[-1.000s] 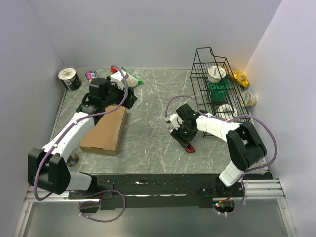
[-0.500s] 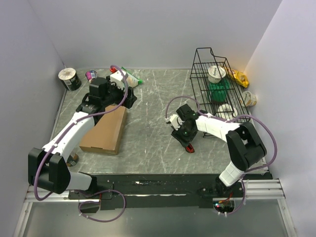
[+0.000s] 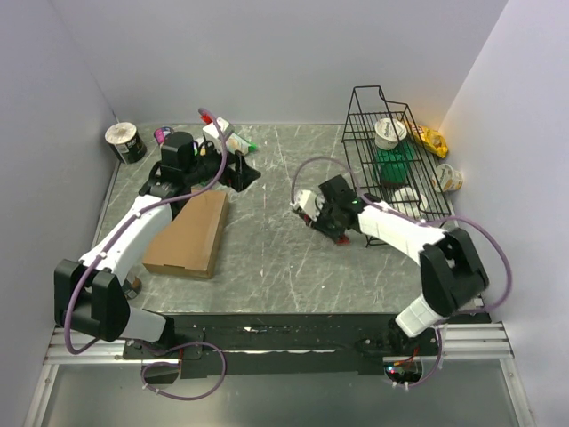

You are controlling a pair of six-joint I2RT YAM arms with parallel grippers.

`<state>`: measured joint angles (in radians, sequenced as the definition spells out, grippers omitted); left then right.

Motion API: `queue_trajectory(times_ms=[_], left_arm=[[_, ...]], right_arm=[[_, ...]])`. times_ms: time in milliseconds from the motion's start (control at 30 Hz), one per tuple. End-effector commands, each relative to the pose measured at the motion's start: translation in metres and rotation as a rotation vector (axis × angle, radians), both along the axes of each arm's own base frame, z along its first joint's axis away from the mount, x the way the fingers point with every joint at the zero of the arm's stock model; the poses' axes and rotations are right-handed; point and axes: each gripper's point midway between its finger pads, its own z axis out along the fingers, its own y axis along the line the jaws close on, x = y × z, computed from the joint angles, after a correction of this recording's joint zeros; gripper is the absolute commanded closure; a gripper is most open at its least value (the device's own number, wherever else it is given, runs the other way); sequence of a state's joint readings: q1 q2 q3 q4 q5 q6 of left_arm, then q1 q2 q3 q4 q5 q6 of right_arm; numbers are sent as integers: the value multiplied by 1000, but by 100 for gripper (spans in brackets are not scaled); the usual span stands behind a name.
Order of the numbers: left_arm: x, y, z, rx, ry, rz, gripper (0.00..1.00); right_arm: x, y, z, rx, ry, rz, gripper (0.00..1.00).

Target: Unpack the express box

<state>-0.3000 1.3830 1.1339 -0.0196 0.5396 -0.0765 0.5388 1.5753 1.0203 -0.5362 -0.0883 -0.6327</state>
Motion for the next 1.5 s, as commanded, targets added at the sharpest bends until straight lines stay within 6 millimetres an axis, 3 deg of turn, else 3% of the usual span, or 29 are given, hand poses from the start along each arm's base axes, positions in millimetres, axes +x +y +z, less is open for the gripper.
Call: queue_trajectory(times_ms=[0, 100, 167, 200, 467, 533, 700, 800, 1067, 1467], left_arm=[[-15, -27, 41, -85, -77, -206, 4], [-16, -32, 44, -98, -84, -244, 4], [-17, -35, 49, -112, -82, -263, 3], [-18, -36, 50, -117, -82, -277, 3], [-23, -49, 58, -118, -103, -327, 3], [-27, -54, 55, -108, -108, -345, 4], [-14, -67, 38, -48, -115, -293, 3], [-9, -76, 37, -42, -115, -280, 7], [-7, -100, 36, 31, -193, -320, 30], [-14, -108, 22, 89, -177, -401, 54]], right_arm=[[78, 34, 134, 96, -603, 223, 100], [87, 46, 175, 90, -849, 339, 100], [84, 50, 176, 48, -928, 435, 100], [85, 54, 194, 58, -1019, 450, 100], [84, 73, 212, 19, -1156, 573, 100], [86, 75, 219, 22, -1181, 574, 100], [88, 91, 232, 33, -1261, 612, 100], [88, 99, 240, 23, -1309, 646, 100], [83, 105, 251, 28, -1359, 676, 100], [73, 107, 259, 40, -1399, 713, 100]])
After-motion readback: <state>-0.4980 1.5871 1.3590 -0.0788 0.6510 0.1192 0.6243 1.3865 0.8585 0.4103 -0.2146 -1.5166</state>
